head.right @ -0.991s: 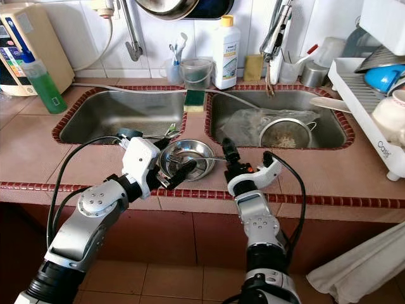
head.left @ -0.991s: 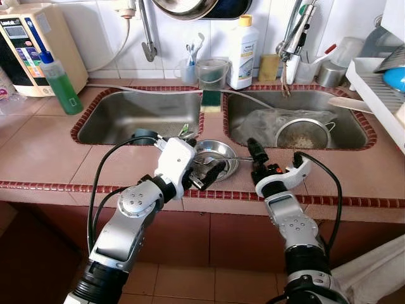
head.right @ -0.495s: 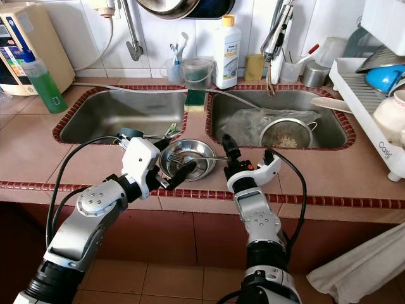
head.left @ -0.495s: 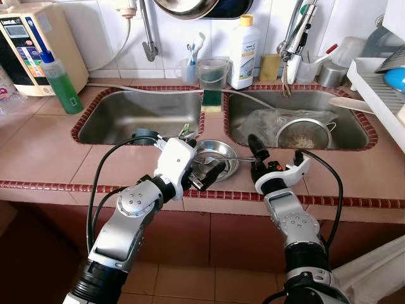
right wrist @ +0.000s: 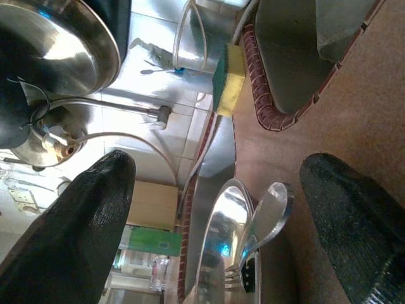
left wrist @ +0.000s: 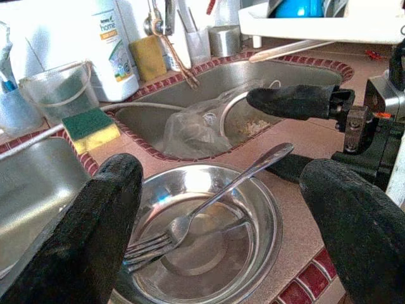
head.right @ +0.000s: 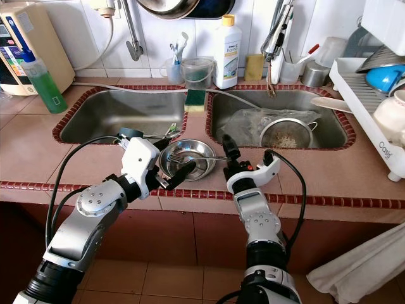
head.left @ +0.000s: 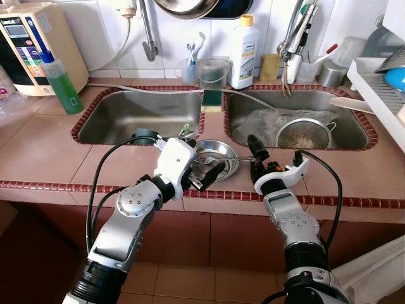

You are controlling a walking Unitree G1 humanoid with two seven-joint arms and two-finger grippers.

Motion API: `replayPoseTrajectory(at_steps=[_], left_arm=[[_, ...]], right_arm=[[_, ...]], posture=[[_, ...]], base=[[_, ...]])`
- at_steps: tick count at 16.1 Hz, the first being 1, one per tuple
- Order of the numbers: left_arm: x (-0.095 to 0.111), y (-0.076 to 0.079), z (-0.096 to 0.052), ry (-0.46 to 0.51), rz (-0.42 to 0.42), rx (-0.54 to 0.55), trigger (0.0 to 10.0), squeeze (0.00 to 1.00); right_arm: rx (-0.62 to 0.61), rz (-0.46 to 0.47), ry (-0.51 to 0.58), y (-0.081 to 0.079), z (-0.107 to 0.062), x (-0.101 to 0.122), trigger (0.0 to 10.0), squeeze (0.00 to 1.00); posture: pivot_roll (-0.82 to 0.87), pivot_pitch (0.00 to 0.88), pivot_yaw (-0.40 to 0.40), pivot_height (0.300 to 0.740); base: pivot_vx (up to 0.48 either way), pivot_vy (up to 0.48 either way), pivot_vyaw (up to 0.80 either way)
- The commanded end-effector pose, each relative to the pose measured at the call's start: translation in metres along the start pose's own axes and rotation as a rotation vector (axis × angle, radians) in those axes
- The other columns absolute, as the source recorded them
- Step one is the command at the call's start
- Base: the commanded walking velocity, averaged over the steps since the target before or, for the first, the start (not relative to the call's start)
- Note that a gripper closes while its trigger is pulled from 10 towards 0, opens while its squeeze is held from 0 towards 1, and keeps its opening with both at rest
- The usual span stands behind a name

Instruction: Kitchen organization

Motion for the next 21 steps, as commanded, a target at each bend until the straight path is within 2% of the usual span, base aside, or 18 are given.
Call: replayPoseTrajectory(at_steps=[1, 2, 3, 4, 5, 6, 11, 12, 13, 21], left_arm=[[0.0033, -0.0003, -0.0008, 0.005, 0.009, 0.002, 10.0, 0.00], [0.0036, -0.0001, -0.0007, 0.006, 0.009, 0.002, 10.0, 0.00], [0.0036, 0.0002, -0.0007, 0.005, 0.009, 0.003, 10.0, 0.00], [0.0034, 0.0003, -0.0008, 0.005, 0.008, 0.003, 10.0, 0.00], [0.0030, 0.0003, -0.0011, 0.004, 0.008, 0.004, 10.0, 0.00], [0.0030, 0.0003, -0.0011, 0.003, 0.008, 0.004, 10.0, 0.00], [0.0027, 0.0012, -0.0010, 0.003, 0.004, 0.004, 10.0, 0.00], [0.0030, 0.0012, -0.0009, 0.003, 0.003, 0.005, 10.0, 0.00], [0.0030, 0.0012, -0.0009, 0.004, 0.002, 0.006, 10.0, 0.00], [0.0026, 0.0009, -0.0013, 0.002, 0.001, 0.009, 10.0, 0.00]], right_arm=[[0.010, 0.012, -0.010, -0.0044, 0.0037, -0.0034, 0.0, 0.00], [0.008, 0.013, -0.010, -0.0041, 0.0037, -0.0032, 2.5, 0.00], [0.009, 0.018, -0.009, -0.0039, 0.0038, -0.0028, 0.0, 0.00], [0.005, 0.016, -0.008, -0.0034, 0.0038, -0.0025, 0.0, 0.00], [0.007, 0.018, -0.009, -0.0034, 0.0039, -0.0024, 1.4, 0.00], [-0.002, 0.020, -0.017, -0.0026, 0.0042, -0.0029, 10.0, 0.00], [-0.007, 0.021, -0.016, -0.0019, 0.0048, -0.0021, 10.0, 0.00], [-0.003, 0.021, -0.014, -0.0025, 0.0052, -0.0016, 9.2, 0.00], [0.001, 0.026, -0.011, -0.0030, 0.0053, -0.0012, 0.0, 0.00], [0.022, 0.045, -0.001, -0.0058, 0.0052, 0.0000, 0.0, 0.00]], posture=[[-0.17, 0.020, 0.058, 0.736], [-0.17, 0.024, 0.057, 0.736], [-0.17, 0.025, 0.057, 0.736], [-0.17, 0.025, 0.057, 0.736], [-0.17, 0.025, 0.056, 0.736], [-0.17, 0.026, 0.055, 0.736], [-0.17, 0.028, 0.053, 0.736], [-0.17, 0.029, 0.052, 0.736], [-0.17, 0.029, 0.052, 0.736], [-0.17, 0.031, 0.052, 0.736]], base=[[0.000, 0.000, 0.00], [0.000, 0.000, 0.00], [0.000, 0.000, 0.00], [0.000, 0.000, 0.00], [0.000, 0.000, 0.00], [0.000, 0.000, 0.00], [0.000, 0.000, 0.00], [0.000, 0.000, 0.00], [0.000, 0.000, 0.00], [0.000, 0.000, 0.00]])
Point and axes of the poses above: a point about 5 cm out from each wrist's last joint towards the gripper, its own z axis pointing out of the wrist towards the gripper, its own x axis along the axis of the wrist's last joint, y = z × x, the point moved 1 cm from there along z, pointing out of the wrist towards the gripper
